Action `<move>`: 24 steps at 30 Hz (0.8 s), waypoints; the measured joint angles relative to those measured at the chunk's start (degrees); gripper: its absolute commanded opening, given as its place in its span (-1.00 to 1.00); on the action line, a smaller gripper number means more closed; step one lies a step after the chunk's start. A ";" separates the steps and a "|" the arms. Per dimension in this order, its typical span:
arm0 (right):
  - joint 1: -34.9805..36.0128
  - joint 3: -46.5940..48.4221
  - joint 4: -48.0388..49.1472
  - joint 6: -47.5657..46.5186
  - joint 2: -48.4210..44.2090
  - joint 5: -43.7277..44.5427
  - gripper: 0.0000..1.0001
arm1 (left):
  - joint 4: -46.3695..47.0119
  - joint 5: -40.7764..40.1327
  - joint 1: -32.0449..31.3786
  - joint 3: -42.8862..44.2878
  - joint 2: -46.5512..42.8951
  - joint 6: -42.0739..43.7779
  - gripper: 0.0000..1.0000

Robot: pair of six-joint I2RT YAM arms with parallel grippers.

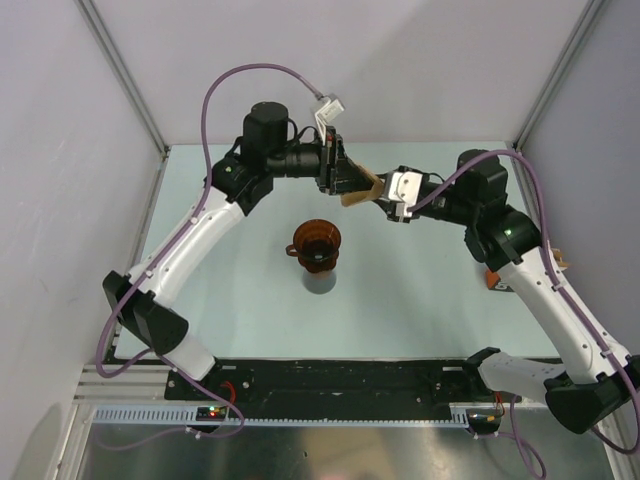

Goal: Place the coffee filter in the dripper

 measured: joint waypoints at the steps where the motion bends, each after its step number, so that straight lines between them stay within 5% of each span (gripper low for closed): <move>1: -0.39 0.00 -0.07 0.44 -0.02 -0.52 -0.06 | -0.09 -0.02 0.02 0.02 -0.13 0.22 -0.09; 17: -8.37 0.00 1.49 18.01 -1.07 -18.82 -0.05 | -0.50 1.27 0.59 0.00 -2.71 2.80 0.03; 18: -8.41 0.00 2.05 19.30 -1.07 -19.96 -0.05 | -0.50 1.53 0.59 0.00 -2.71 2.80 -0.01; 22: -8.50 0.00 4.74 24.26 -1.05 -22.97 0.25 | -0.48 2.12 0.59 0.00 -2.71 2.86 -0.85; 24: -8.55 0.00 5.79 26.62 -0.87 -23.87 0.42 | -0.44 2.23 0.70 -0.07 -2.80 2.93 -0.96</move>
